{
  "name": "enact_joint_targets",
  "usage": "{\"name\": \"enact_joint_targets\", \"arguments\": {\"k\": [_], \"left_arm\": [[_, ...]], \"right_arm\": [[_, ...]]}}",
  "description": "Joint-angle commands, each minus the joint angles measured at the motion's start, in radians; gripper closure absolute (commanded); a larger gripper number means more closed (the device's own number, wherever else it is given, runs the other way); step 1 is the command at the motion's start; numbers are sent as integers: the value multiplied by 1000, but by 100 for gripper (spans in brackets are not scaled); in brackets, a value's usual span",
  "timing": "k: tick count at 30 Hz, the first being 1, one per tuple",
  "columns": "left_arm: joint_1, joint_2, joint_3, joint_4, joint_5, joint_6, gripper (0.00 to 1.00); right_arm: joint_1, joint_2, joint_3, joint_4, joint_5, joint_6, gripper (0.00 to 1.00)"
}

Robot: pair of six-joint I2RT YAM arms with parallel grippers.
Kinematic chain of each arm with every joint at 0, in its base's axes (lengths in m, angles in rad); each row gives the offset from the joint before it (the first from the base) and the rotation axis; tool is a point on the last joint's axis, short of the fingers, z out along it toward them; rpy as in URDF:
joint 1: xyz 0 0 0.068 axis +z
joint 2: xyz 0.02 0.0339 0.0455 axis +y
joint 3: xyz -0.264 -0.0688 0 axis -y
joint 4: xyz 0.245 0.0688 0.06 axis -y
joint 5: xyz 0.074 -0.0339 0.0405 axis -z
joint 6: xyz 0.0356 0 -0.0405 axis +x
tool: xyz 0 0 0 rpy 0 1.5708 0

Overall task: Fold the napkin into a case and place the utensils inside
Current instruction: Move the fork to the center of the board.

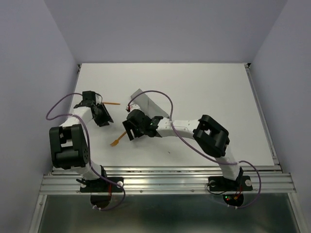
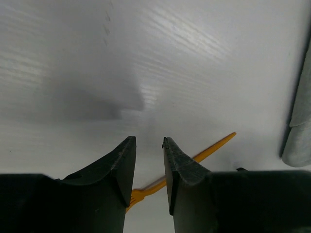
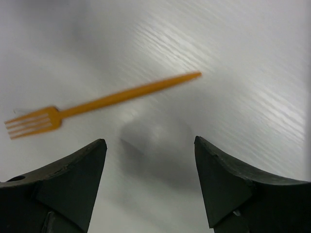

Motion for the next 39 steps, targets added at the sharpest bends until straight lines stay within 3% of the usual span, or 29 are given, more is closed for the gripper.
{"name": "enact_joint_targets", "arguments": {"k": [1,11,15,19,24,27,32,39], "left_arm": [[-35,-22,-51,6,52,-7,61],[-178,-56,-204,17,24,-140,62],[-235,-81,-247,44,53,-209,61],[-286,-146,-326,115,180,-327,61],[-400,-217,-320,149,194,-447,61],[-419,-243,-292,117,161,-450,61],[-393,-207,-131,-21,1,-314,60],[-226,-163,145,-172,-91,-154,60]], "right_arm": [[-20,-218,-157,32,52,14,21],[-114,-563,-446,57,29,83,18],[-137,-624,-493,51,-8,98,17],[-137,-663,-529,58,0,109,15],[-137,-666,-546,55,30,147,15],[-137,-660,-553,48,12,169,14],[-125,-579,-544,37,-133,235,17],[9,-389,-469,68,-195,255,16]]}}
